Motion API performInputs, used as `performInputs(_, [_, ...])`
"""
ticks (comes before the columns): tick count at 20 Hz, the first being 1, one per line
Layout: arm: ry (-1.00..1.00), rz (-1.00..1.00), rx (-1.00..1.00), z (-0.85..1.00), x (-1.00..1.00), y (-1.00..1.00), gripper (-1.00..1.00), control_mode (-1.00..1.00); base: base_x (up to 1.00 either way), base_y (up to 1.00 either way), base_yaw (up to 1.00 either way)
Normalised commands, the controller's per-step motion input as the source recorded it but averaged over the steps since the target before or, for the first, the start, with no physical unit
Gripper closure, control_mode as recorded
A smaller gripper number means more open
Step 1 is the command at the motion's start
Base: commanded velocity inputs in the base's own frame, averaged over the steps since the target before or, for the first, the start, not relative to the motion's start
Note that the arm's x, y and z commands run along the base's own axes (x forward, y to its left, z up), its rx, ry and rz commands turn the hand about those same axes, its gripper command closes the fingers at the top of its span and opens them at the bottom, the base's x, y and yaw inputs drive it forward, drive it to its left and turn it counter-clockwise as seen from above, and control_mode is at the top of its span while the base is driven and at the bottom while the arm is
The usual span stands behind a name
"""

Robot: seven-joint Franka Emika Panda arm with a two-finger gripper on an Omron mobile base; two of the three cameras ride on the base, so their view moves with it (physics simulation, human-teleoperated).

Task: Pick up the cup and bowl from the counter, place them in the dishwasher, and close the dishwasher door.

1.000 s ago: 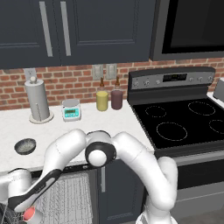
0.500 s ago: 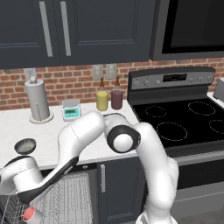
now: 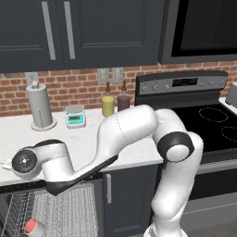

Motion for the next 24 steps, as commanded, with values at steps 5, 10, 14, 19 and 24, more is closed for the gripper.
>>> performInputs(5, [0.0,0.0,0.54,0.66,0.0,-0.57,-1.0,-1.0,0.0,0.0,0.0])
performInputs(10, [0.03,0.0,0.57,0.66,0.03,-0.65,-1.0,-1.0,0.0,0.0,0.0])
performInputs(14, [0.3,0.0,0.2,0.55,0.32,-0.4,-1.0,-1.0,0.0,0.0,0.0])
performInputs(19, [0.38,0.04,0.0,0.82,0.44,-0.12,-1.0,-1.0,0.0,0.0,0.0])
performInputs(24, [0.36,0.12,0.02,0.29,0.29,-0.06,-1.0,-1.0,0.0,0.0,0.0])
